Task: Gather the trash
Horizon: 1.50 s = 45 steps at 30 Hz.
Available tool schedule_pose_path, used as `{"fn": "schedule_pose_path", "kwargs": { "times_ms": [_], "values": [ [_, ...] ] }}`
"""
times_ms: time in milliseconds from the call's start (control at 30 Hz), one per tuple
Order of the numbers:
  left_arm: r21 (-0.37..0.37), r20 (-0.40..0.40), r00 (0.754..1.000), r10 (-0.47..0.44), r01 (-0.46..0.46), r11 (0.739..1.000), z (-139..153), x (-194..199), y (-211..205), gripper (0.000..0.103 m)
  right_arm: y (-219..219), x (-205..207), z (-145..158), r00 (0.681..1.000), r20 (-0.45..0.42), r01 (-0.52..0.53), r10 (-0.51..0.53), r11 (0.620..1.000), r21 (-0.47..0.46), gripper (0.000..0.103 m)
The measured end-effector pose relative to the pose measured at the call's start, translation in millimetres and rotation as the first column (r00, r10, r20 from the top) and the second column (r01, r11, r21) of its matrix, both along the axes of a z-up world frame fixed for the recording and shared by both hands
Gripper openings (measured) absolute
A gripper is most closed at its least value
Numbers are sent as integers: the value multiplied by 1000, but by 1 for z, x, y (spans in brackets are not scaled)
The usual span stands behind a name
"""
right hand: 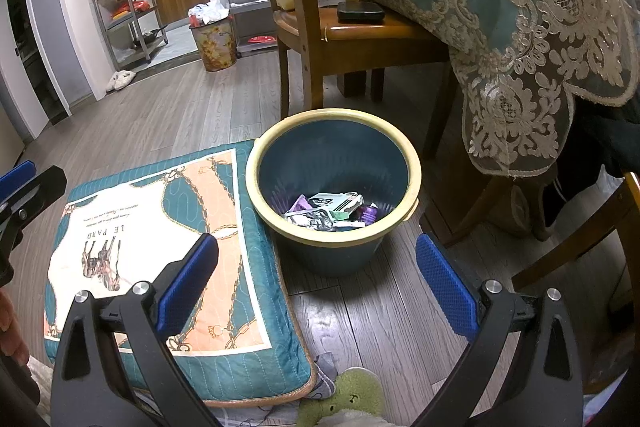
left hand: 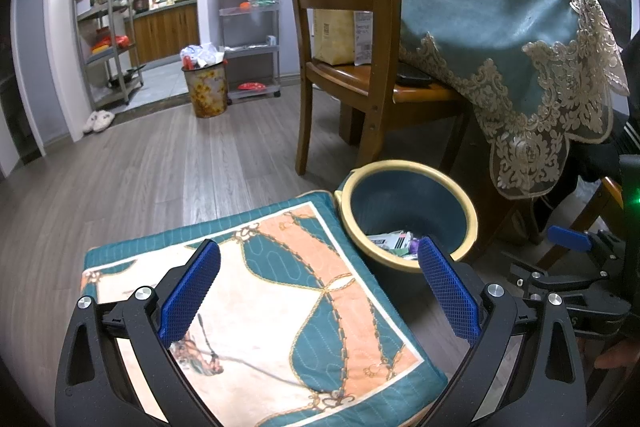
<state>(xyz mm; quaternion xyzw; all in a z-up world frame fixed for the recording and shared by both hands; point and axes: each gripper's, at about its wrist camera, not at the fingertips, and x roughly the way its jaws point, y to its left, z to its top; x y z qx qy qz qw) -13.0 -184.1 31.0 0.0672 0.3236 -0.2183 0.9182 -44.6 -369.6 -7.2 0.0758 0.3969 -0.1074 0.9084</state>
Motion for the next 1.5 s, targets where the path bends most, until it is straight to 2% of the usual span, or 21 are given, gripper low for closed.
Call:
{"fn": "schedule_pose_path", "kwargs": {
  "times_ms": [1500],
  "values": [
    [-12, -9, 1000, -10, 10, 1000, -4, -2, -3, 98, -5, -1, 0, 1000, -2, 8, -8, 1000, 8, 97]
  ]
}}
